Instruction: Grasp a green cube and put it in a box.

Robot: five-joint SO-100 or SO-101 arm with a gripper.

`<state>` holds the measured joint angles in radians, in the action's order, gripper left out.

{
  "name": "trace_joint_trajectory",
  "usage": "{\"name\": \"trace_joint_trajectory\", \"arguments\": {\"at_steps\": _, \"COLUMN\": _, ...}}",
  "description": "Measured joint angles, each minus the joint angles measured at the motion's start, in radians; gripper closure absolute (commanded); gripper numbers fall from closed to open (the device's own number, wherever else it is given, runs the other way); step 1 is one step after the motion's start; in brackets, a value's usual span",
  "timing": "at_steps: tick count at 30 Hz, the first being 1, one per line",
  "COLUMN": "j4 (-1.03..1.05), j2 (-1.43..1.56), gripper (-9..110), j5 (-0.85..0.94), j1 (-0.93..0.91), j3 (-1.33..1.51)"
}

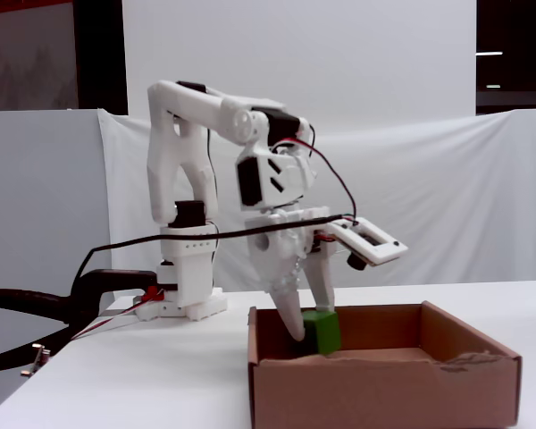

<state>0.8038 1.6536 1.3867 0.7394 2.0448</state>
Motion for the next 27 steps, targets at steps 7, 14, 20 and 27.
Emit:
{"name": "trace_joint_trajectory", "arguments": {"at_steps": 7, "j4": -0.018, "j2": -0.026, "gripper": 85, "j5": 0.000, "j1": -0.011, "j3": -0.002}}
{"name": "trace_joint_trajectory", "arguments": {"at_steps": 14, "j4": -0.028, "j2": -0.066, "gripper": 85, "j5": 0.002, "j1": -0.034, "j3": -0.038}}
{"name": "trace_joint_trajectory", "arguments": {"at_steps": 20, "j4": -0.063, "j2": -0.103, "gripper": 85, "j5": 0.006, "j1": -0.052, "j3": -0.052}}
{"name": "trace_joint_trajectory", "arguments": {"at_steps": 27, "j4": -0.109, "j2": -0.104, "gripper": 84, "j5": 0.006, "j1": -0.067, "j3": -0.052}}
